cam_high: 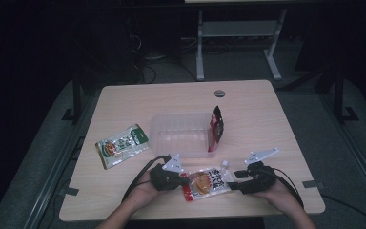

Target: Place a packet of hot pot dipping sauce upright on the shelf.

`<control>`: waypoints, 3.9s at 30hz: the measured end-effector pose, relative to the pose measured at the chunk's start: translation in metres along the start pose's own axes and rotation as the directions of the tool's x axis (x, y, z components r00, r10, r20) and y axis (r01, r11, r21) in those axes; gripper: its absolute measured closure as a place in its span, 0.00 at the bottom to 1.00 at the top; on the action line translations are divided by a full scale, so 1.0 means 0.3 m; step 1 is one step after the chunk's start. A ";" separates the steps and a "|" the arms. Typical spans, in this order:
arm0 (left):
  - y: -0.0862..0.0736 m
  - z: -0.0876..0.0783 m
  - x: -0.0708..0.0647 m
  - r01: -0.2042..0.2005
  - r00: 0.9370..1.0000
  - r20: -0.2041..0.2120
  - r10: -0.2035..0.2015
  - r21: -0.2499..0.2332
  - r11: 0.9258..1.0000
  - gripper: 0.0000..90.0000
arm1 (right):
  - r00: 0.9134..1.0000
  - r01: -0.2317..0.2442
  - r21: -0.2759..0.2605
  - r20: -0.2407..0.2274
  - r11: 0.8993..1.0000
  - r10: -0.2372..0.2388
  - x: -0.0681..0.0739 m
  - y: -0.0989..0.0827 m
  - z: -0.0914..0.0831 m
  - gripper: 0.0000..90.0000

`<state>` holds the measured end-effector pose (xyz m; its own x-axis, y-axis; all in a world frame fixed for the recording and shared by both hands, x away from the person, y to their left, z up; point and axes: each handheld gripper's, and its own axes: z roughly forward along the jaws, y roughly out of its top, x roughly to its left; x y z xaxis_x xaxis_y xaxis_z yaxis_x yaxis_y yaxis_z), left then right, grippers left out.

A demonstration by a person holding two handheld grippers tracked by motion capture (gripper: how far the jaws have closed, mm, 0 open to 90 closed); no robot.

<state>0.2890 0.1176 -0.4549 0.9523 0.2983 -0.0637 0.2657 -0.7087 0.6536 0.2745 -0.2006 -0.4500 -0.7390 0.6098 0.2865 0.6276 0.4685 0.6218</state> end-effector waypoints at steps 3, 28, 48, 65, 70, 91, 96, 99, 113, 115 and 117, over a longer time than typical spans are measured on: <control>-0.001 0.009 0.005 -0.015 1.000 0.003 0.015 0.028 0.999 1.00 | 1.000 -0.020 0.004 -0.005 1.000 0.020 -0.003 -0.003 0.005 0.45; -0.016 0.019 0.006 0.028 1.000 0.011 -0.028 -0.009 1.000 1.00 | 0.993 -0.053 0.019 -0.106 0.998 0.054 -0.032 0.017 0.074 0.50; -0.024 0.018 0.006 0.026 1.000 0.007 -0.026 -0.026 0.999 1.00 | 0.971 -0.066 -0.076 -0.234 0.995 0.047 -0.044 0.045 0.070 0.91; -0.025 0.018 0.009 0.042 0.999 0.011 -0.041 -0.035 0.999 1.00 | 0.950 0.014 -0.185 -0.304 0.983 -0.071 0.021 0.078 0.032 1.00; -0.027 0.014 0.017 0.051 0.998 0.024 -0.051 -0.029 0.998 0.99 | 0.940 0.022 -0.209 -0.328 0.978 -0.091 0.040 0.092 0.031 1.00; -0.003 -0.015 -0.010 0.020 0.999 0.040 -0.017 -0.059 0.998 0.89 | 0.902 0.072 -0.317 -0.384 0.946 -0.197 0.140 0.183 0.006 1.00; -0.006 -0.050 0.001 0.033 0.998 0.052 -0.029 -0.075 0.997 0.84 | 0.906 0.079 -0.327 -0.370 0.942 -0.204 0.141 0.185 -0.008 1.00; -0.016 -0.073 -0.002 0.049 0.998 0.053 -0.045 -0.081 0.995 0.80 | 0.906 0.077 -0.325 -0.372 0.942 -0.202 0.143 0.185 -0.010 1.00; -0.140 -0.214 0.004 0.116 0.993 0.016 -0.115 -0.069 0.991 0.55 | 0.907 0.098 -0.349 -0.355 0.932 -0.229 0.154 0.205 -0.037 1.00; -0.163 -0.233 0.001 0.125 0.992 0.005 -0.125 -0.065 0.990 0.53 | 0.907 0.105 -0.348 -0.350 0.931 -0.233 0.158 0.216 -0.043 1.00; -0.202 -0.257 -0.010 0.157 0.987 -0.001 -0.158 -0.063 0.986 0.51 | 0.907 0.105 -0.353 -0.350 0.930 -0.236 0.159 0.229 -0.047 1.00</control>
<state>0.2585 0.2090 -0.4360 0.8983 0.4071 -0.1650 0.4023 -0.6115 0.6813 0.2789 -0.1484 -0.3834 -0.9036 0.2187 0.3682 0.4191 0.2741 0.8656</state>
